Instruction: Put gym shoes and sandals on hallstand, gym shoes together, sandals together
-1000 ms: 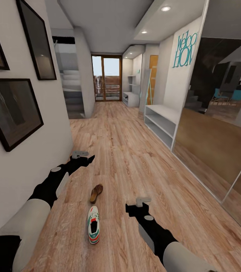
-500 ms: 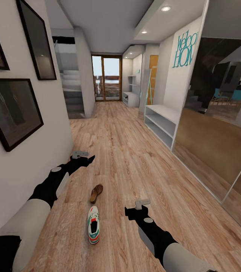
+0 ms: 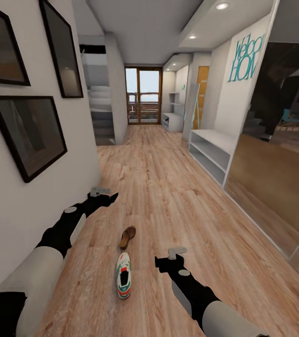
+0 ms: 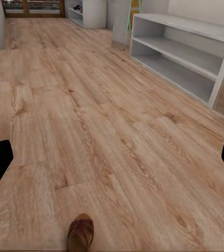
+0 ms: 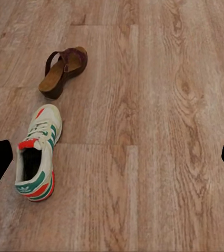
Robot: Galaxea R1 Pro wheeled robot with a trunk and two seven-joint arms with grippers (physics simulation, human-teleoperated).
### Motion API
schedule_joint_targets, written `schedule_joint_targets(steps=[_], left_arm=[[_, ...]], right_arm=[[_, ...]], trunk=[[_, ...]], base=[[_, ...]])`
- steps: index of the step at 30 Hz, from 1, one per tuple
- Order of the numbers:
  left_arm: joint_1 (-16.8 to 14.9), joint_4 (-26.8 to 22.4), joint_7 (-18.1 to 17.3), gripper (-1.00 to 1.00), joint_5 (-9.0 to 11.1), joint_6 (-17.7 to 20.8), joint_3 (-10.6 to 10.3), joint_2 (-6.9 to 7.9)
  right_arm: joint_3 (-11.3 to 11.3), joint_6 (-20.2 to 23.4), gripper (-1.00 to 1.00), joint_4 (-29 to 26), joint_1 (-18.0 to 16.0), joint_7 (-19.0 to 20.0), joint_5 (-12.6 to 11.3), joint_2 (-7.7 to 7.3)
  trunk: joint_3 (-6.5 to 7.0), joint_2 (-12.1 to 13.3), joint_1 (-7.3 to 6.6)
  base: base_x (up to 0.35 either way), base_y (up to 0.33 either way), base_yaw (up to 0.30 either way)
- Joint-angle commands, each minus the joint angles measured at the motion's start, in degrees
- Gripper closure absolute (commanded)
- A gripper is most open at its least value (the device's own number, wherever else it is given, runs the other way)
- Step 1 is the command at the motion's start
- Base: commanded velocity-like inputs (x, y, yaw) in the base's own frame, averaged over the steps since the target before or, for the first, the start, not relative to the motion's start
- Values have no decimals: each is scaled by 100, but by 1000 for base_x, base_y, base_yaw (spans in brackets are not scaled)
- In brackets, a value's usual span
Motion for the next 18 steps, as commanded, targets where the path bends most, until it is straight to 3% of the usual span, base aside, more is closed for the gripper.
schedule_joint_targets(steps=[1,5,8,13,16,18], left_arm=[[-1,-14,-8,-100,26,42,-11,6],[-1,-45,-64,-100,32,36,-14,-1],[-3,-57,-526,-100,36,48,-51,-68],[-25,-55,-766,-100,62,106,-196,-253],[-44,-62,-856,-100,44,342,-287,-677],[-54,-70,-871,-100,44,428,-303,-828]], right_arm=[[38,-5,-100,2,-6,-42,-45,0],[30,-5,-100,3,-6,-42,-44,0],[27,-5,-100,3,-6,-40,-43,0],[24,-11,-100,3,-6,-39,-49,0],[24,-21,-100,3,-6,-38,-51,0],[25,-49,-100,3,-6,-38,-52,0]], trunk=[[-10,-3,-1],[-28,-3,-1],[-42,-3,-1],[-62,-3,-1],[-66,-3,-1],[-66,-3,-1]], base=[[0,0,238],[0,0,242],[0,0,245],[0,0,216],[0,0,67],[0,0,19]])
